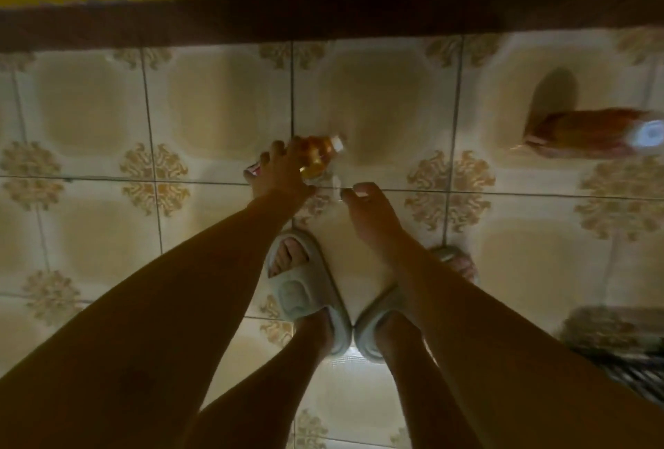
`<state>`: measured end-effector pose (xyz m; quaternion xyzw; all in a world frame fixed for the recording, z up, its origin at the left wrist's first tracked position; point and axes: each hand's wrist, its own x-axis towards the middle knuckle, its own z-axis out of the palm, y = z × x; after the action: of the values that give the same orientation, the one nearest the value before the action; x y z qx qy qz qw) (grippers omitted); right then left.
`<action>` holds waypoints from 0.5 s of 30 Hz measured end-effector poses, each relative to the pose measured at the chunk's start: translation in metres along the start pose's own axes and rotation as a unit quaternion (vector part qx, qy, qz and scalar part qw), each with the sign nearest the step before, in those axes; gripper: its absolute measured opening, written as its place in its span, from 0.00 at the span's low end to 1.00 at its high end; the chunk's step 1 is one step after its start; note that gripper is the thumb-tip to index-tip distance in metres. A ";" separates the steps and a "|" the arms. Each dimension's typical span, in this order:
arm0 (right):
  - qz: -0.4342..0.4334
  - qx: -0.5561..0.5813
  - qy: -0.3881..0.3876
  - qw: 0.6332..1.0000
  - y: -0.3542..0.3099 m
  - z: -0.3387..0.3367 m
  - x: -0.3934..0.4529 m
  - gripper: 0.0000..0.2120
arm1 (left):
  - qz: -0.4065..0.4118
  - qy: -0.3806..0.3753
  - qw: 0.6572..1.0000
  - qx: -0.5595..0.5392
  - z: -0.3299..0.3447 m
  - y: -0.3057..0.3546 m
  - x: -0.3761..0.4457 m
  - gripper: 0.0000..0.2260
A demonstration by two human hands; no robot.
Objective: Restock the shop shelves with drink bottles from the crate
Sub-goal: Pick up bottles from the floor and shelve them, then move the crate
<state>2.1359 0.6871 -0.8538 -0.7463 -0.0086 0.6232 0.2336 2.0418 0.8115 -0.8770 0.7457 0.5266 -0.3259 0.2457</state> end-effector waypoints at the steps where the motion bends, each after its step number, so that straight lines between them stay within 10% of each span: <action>1: 0.005 0.012 -0.006 1.000 0.000 0.010 0.015 0.20 | 0.002 -0.005 1.000 0.024 0.007 -0.007 0.012 0.41; 9: 0.008 0.045 -0.010 0.999 0.013 0.028 0.057 0.22 | 0.042 0.003 0.999 0.022 0.020 -0.024 0.050 0.39; 15: 0.003 0.157 0.153 0.976 0.033 -0.049 0.031 0.26 | 0.067 -0.091 0.977 -0.181 -0.003 0.027 0.023 0.33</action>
<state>2.1795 0.6504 -0.8887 -0.7866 0.1280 0.4961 0.3447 2.0730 0.8196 -0.8918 0.6899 0.5011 -0.2746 0.4444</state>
